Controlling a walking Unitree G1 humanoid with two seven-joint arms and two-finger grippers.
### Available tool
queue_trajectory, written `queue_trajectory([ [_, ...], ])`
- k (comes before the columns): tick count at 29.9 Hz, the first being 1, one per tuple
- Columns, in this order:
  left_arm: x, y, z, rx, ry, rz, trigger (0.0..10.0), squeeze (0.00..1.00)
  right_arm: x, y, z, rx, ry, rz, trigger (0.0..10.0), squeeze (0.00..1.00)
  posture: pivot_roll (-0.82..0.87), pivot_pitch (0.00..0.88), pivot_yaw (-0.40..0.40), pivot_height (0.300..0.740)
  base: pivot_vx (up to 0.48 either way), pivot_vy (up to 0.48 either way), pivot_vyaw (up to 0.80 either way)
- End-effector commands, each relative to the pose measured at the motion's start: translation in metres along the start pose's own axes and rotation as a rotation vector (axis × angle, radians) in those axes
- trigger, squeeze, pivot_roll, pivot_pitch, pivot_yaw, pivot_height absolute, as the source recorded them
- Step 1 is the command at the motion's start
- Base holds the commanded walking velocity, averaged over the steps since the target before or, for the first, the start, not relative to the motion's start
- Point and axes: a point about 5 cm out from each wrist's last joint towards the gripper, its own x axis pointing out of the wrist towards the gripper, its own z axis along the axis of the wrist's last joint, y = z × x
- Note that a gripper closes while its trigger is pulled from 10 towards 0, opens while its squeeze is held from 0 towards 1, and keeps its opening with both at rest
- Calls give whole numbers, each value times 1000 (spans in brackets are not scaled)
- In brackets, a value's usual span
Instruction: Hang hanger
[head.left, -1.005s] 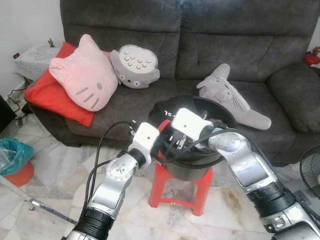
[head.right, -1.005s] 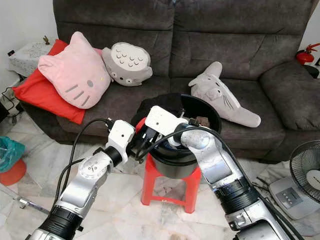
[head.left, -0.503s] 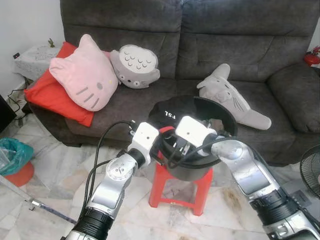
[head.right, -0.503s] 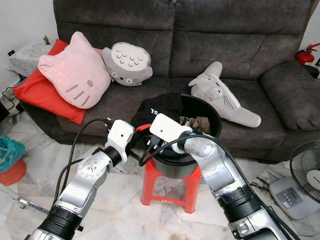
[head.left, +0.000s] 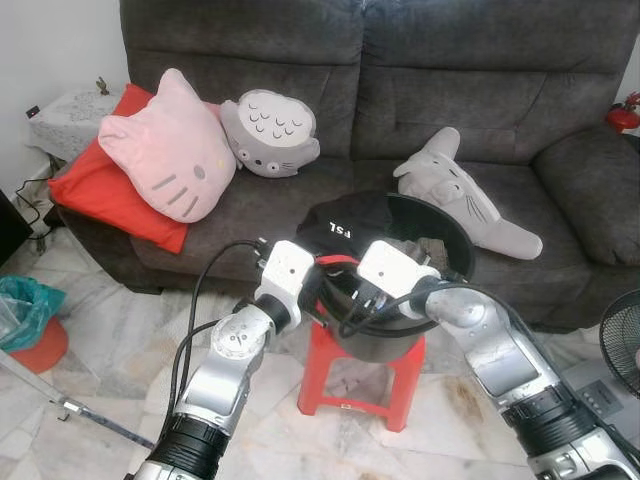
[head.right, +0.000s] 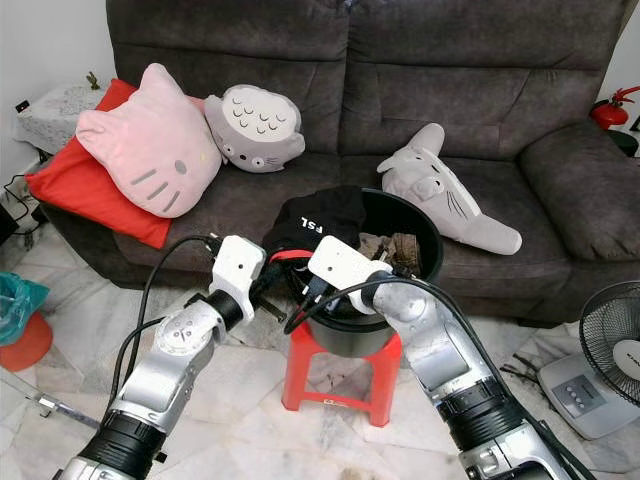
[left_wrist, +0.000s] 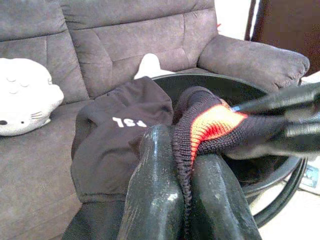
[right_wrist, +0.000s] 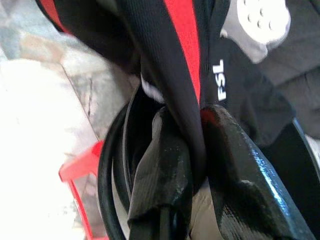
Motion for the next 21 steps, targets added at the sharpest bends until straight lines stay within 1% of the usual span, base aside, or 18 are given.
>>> queue_trajectory([
  [1,2,5,11,0,-42,9,0,0,-1,-2,-9,12,41,-24,10000,0,-73,0,-4,740,0,0,0],
  [5,2,5,12,-4,-45,10,0,0,0,-3,-15,34,58,-52,10000,0,-75,0,-2,740,0,0,0],
  [14,3,5,13,-12,-49,14,0,0,3,-4,-25,41,83,-80,10000,0,-70,0,-5,740,0,0,0],
  [18,3,5,14,-10,-51,14,0,0,4,-5,-25,42,78,-89,10000,0,-70,0,-5,740,0,0,0],
  [19,3,6,15,-11,-52,17,3961,0,4,-5,-25,44,68,-93,10000,0,-70,0,-5,740,0,0,0],
  [20,3,6,15,-14,-51,15,10000,0,4,-5,-24,45,56,-97,10000,0,-70,0,-5,740,0,0,0],
  [21,3,6,15,-17,-50,13,10000,0,4,-5,-25,44,53,-97,10000,0,-70,0,-6,740,0,0,0],
])
